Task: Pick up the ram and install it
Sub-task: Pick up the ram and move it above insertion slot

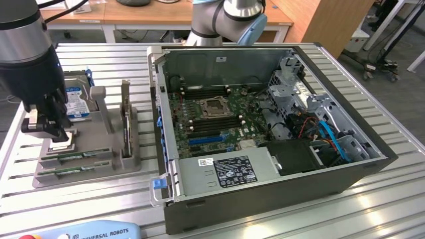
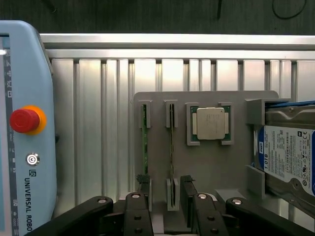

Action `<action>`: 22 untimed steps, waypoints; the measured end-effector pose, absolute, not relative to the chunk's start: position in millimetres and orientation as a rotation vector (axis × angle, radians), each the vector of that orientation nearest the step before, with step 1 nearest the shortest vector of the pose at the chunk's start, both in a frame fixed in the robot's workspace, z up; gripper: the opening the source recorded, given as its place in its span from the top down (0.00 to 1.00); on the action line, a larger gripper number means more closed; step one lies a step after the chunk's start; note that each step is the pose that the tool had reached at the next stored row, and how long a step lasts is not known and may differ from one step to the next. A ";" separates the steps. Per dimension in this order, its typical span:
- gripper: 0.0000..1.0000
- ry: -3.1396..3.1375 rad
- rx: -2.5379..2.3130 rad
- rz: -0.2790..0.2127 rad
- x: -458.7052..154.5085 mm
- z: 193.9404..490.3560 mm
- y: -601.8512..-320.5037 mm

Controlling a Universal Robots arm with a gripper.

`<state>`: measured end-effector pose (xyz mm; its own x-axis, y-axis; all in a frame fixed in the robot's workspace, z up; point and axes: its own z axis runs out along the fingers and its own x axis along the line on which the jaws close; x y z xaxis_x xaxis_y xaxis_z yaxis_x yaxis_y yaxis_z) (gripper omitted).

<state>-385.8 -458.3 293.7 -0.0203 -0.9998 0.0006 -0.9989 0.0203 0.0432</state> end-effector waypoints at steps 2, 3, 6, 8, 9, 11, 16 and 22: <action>0.62 -2.222 2.177 -0.047 -385.8 292.1 -458.3; 0.62 -2.222 2.177 -0.047 -385.8 291.4 -458.3; 0.62 -2.222 2.177 -0.047 -385.8 289.3 -458.3; 0.62 -2.222 2.177 -0.047 -385.8 287.6 -458.3; 0.62 -2.222 2.177 -0.047 -385.8 286.6 -458.3; 0.62 -2.221 2.177 -0.047 -385.8 285.0 -458.3; 0.62 -2.222 2.177 -0.047 -385.8 282.4 -458.3; 0.62 -2.221 2.177 -0.047 -385.8 281.8 -458.3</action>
